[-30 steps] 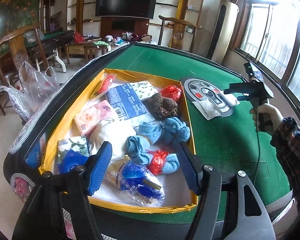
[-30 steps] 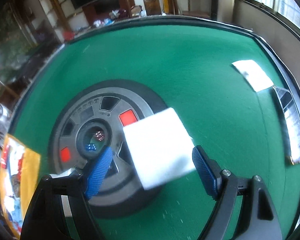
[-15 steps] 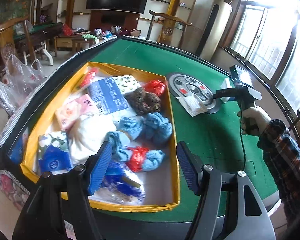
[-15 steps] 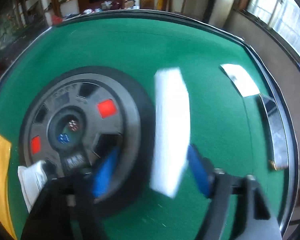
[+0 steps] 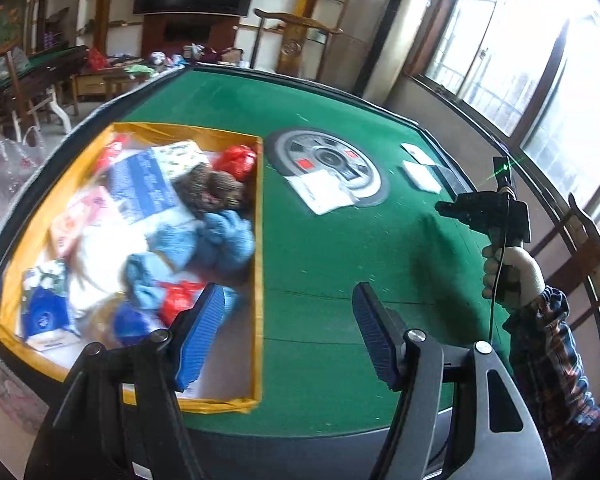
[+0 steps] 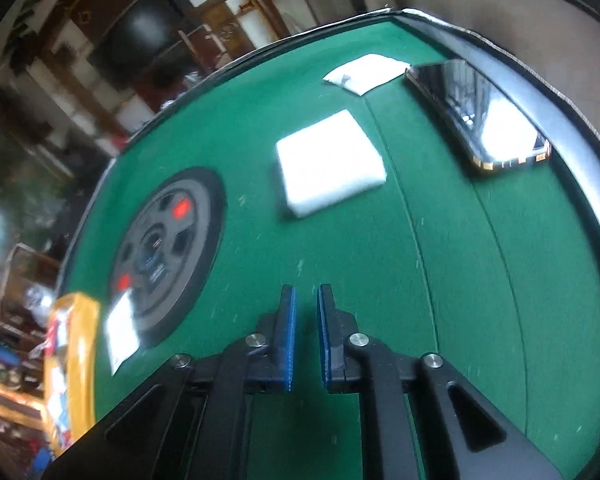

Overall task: Organize soft objects
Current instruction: 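Reach the right gripper to the white foam block and grasp it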

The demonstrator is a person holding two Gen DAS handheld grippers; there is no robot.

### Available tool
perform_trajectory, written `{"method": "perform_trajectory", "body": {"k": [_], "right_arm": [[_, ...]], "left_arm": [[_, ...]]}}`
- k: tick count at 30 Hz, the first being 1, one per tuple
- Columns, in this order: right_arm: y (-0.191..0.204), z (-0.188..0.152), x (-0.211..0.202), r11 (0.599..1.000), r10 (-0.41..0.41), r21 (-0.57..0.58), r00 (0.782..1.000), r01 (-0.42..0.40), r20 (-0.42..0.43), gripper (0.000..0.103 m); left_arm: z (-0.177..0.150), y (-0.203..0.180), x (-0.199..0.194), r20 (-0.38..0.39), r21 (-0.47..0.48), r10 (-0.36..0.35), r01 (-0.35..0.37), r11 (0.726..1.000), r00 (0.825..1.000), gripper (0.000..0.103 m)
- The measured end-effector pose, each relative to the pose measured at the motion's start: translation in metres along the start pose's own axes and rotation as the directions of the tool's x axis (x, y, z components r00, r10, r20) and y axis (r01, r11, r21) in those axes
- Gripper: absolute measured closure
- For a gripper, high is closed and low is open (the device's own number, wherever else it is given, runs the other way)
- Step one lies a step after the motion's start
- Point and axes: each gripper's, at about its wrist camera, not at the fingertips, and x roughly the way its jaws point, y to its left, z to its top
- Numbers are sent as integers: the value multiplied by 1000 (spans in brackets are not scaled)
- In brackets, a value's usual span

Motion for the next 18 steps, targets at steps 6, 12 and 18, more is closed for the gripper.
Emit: {"method": "perform_trajectory", "body": {"k": [6,12,18], "right_arm": [[-10,33,-7,996,-83,39,990,78,117,13],[21,91,37,974,-205,-81,975,212,87,13],[49,89,83,906,-363,-221,931,361,30,18]], "left_arm": [[2,-26,-6,-3,59,-25,26,998,1000,37],[3,-30,-3,-37,56,-25,27,998,999,37],[6,-25,5,-54,44,-23,26,999,998,37]]}}
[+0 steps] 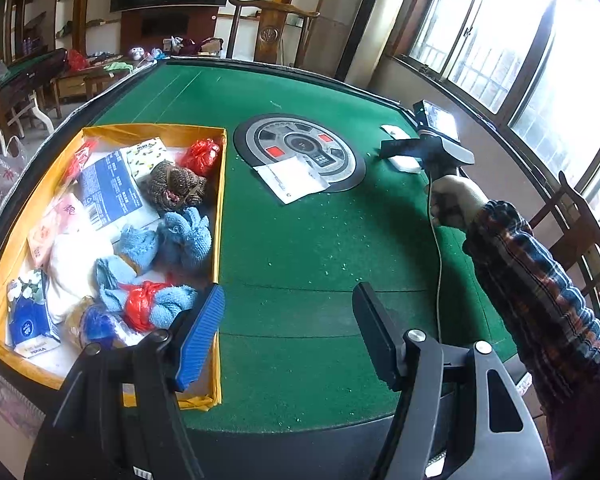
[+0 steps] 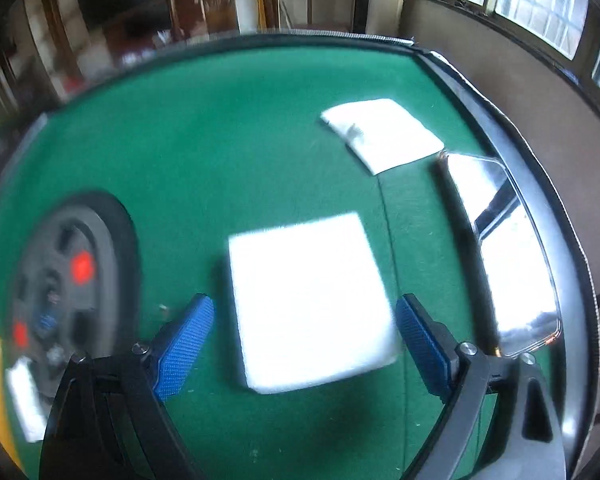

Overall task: Organize soft objects
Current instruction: 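Reach the right gripper to the white foam block and grasp it, then grasp the white paper packet with left gripper while right gripper holds foam block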

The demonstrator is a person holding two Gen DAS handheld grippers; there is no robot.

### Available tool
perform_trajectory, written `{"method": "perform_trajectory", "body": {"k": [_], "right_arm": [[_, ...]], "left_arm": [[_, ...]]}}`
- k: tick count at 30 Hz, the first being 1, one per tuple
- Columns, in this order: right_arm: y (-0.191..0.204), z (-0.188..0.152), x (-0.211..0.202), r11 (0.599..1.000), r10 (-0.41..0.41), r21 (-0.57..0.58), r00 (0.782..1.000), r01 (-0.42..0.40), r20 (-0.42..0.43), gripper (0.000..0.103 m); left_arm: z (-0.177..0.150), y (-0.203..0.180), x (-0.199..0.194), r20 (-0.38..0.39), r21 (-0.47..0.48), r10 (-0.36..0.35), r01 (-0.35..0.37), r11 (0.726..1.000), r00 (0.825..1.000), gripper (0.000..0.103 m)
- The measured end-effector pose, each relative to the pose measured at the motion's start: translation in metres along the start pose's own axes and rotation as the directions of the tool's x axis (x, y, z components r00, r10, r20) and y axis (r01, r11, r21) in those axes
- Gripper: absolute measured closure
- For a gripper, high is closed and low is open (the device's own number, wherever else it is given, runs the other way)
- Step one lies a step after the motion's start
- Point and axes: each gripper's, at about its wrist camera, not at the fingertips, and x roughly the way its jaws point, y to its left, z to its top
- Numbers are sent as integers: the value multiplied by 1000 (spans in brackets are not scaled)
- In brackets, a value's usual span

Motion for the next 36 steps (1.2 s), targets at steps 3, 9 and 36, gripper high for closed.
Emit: {"method": "perform_trajectory", "body": {"k": [3,9,36], "right_arm": [[0,-12,-12,999,48,25,999,-49,12,40],[-16,-78,-56,966,236,112,972,-235,3,40],[-49,-148,-84,831,483,244,866,-499,126,38]], "left_arm": [[1,0,7,-14,4,-8,9,1000,1000,37],[9,-8,25,-46,20,-49,50,999,998,37],[114,-54,221,-263,170,104,-60,984,959,21]]}}
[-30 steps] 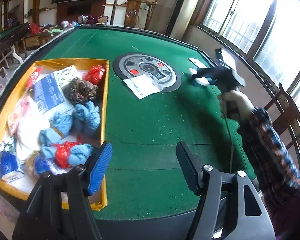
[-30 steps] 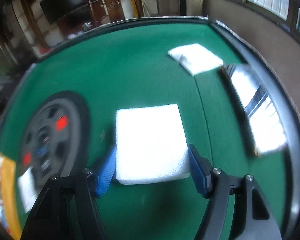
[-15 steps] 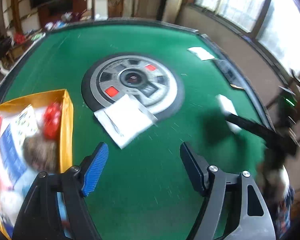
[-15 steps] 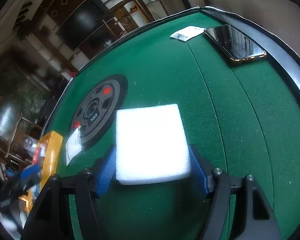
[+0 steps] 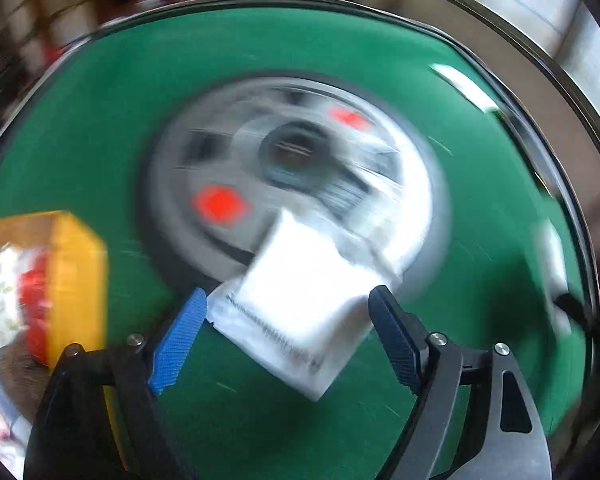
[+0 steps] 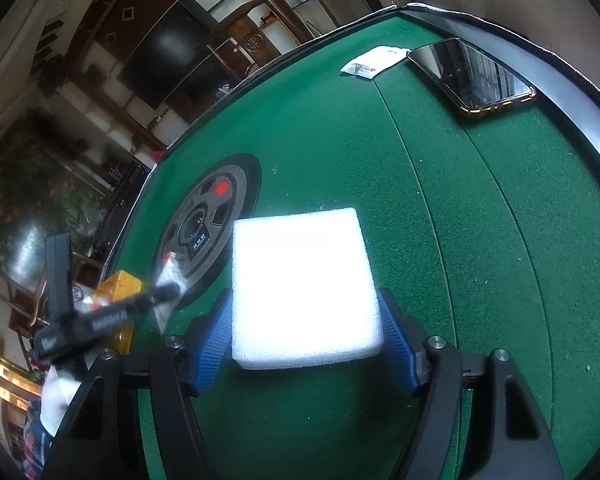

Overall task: Organize soft objects
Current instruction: 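Grasp the white paper packet with left gripper while right gripper holds foam block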

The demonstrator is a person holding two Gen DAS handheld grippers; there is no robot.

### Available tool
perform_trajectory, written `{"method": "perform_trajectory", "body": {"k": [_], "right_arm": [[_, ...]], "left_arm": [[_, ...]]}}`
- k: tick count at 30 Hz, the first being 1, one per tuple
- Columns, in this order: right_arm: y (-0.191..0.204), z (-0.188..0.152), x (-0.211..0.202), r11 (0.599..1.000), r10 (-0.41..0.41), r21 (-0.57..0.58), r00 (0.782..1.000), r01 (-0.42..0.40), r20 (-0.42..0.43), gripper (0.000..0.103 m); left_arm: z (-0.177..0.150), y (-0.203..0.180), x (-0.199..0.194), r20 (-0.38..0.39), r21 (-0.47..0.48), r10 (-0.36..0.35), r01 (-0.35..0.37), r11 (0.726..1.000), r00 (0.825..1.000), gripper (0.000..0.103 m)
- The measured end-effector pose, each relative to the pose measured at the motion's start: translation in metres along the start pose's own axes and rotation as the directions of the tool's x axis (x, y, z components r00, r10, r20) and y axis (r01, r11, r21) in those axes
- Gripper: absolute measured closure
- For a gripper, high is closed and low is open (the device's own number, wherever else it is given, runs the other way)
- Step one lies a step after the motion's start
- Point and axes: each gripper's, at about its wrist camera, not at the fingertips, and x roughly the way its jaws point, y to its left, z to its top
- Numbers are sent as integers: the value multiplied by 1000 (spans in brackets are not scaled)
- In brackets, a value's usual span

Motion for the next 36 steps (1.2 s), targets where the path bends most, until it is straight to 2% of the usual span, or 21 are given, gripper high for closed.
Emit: {"method": "perform_trajectory", "body": {"k": [3,6,7,9,10,11,12,14,16,17,19,22,24,26,28,29,30,32,34,35,36], "right_arm": [[1,-1,1,1000,20,0,1000,-20,-9,38],[0,-1,2,999,41,8,999,-41,-13,38],[-2,-1,2,999,51,16,999,-51,-13,38],[-7,0,2,996,81,44,997,-80,-13,38],[-11,1,3,989,126,75,992,-125,-18,38],[-19,1,6,972,203,126,979,-198,-30,38],[-22,3,5,961,239,150,971,-234,-16,38],[-28,3,3,944,278,183,961,-273,0,38],[-29,4,3,938,291,196,957,-287,6,38],[-28,3,3,939,289,193,957,-285,5,38],[-25,3,5,938,296,189,955,-290,1,38],[-25,3,8,929,319,196,948,-313,-1,38],[-25,3,9,926,327,199,945,-321,2,38],[-27,3,9,920,339,206,941,-333,5,38],[-30,2,8,914,352,213,936,-346,10,38],[-30,2,8,911,356,216,934,-350,12,38],[-31,2,8,908,362,222,932,-356,15,39],[-35,2,8,895,382,239,924,-377,25,39],[-44,2,8,854,440,284,896,-435,49,39],[-49,2,9,826,474,314,878,-469,64,40],[-54,1,9,799,502,338,861,-497,79,40]], "left_arm": [[-23,-48,-9,-53,138,-155,161,977,987,25],[-45,-86,-18,-132,217,-301,324,921,944,26],[-50,-94,-22,-139,226,-327,352,908,935,26],[-54,-98,-26,-122,216,-347,366,905,930,26],[-52,-95,-27,-107,185,-363,378,907,925,26],[-47,-85,-26,-78,119,-387,394,911,919,26],[-42,-70,-25,-42,33,-414,415,909,909,26],[-33,-41,-21,35,-118,-436,437,892,899,26],[-28,-13,-14,100,-235,-438,449,862,893,26],[-28,-5,-9,104,-276,-435,446,852,895,26],[-27,3,-4,130,-320,-467,483,815,875,23],[-24,-5,-2,129,-314,-478,493,811,869,22],[-15,-12,5,136,-315,-511,526,790,849,19],[-12,-18,11,135,-327,-567,577,748,812,18],[-11,-25,22,121,-365,-661,653,664,740,18],[-5,-25,23,125,-358,-663,656,664,738,18],[-2,-28,26,123,-356,-679,671,651,724,18],[3,-32,28,120,-372,-736,717,589,667,18],[5,-36,31,132,-401,-772,746,532,622,18],[7,-40,35,139,-414,-794,763,496,592,18],[11,-45,37,144,-420,-805,772,477,575,18]]}}
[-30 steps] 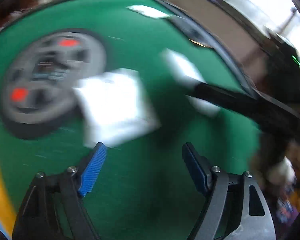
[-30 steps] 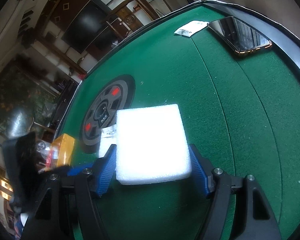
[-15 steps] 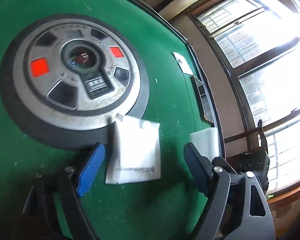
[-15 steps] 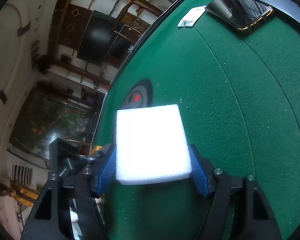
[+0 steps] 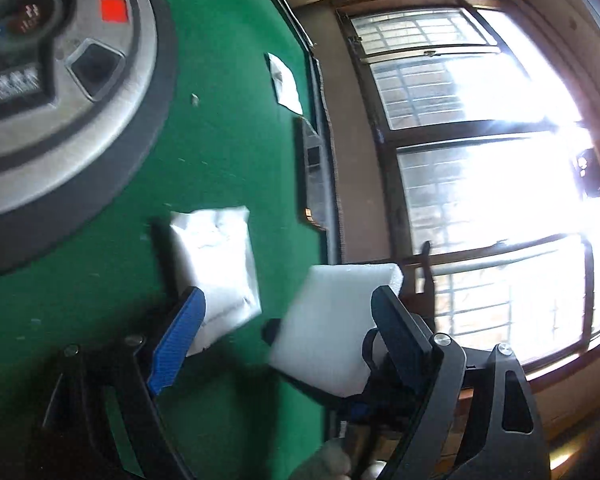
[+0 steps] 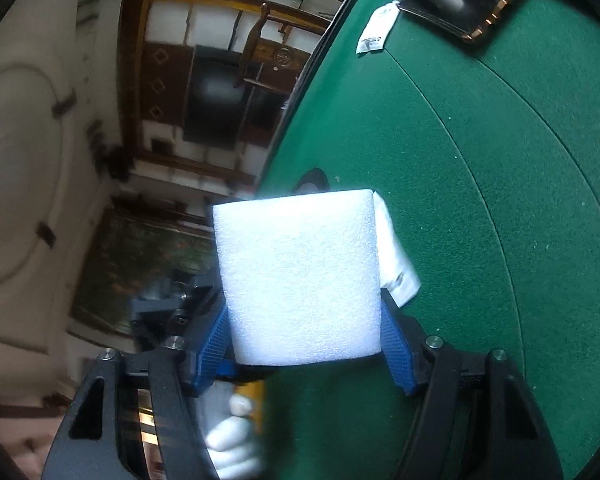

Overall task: Organize soft objects
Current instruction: 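Grasp the white paper packet with left gripper while right gripper holds foam block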

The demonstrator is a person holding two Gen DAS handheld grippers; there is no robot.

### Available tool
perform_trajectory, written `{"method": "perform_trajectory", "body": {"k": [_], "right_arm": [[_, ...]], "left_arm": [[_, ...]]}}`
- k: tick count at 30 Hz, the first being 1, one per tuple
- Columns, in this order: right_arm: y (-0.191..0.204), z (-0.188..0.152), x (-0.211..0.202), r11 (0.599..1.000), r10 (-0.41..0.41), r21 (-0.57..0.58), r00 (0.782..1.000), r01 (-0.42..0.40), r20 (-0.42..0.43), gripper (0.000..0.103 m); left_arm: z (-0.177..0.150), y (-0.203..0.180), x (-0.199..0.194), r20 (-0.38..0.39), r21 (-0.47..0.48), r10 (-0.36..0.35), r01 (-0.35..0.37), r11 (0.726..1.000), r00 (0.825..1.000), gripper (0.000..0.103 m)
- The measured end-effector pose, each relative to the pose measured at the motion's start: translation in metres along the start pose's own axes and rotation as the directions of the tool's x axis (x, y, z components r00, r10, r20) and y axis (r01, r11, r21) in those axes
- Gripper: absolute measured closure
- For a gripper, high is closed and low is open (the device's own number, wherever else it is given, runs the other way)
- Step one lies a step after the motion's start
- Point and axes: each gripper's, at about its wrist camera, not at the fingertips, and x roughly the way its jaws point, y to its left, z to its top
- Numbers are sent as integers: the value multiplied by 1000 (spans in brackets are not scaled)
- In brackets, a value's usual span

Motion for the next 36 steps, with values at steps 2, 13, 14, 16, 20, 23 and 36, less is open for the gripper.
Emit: {"method": "perform_trajectory", "body": {"k": [2,13,14,16,20,23,36], "right_arm": [[-7,2,-4,997,55,44,998,-55,7,40],[-12,2,-37,997,-29,75,989,19,142,40],[-10,2,-35,997,-37,67,989,27,142,40],[-7,2,-35,998,-43,61,988,35,147,40],[-12,5,-46,996,-36,84,983,21,180,40],[-20,9,-50,995,-16,99,983,-2,185,40],[-24,11,-48,991,19,129,983,-43,184,40]], "left_arm": [[1,-2,8,-7,-15,-39,39,999,999,18],[29,-68,48,94,457,497,-481,749,863,18],[34,-65,54,75,463,509,-482,744,858,18],[39,-62,65,60,475,514,-477,739,856,18],[20,-62,74,48,554,513,-451,700,857,15],[-9,-72,93,40,670,557,-436,601,829,14],[-124,-80,65,-100,753,516,-274,598,851,54]]}}
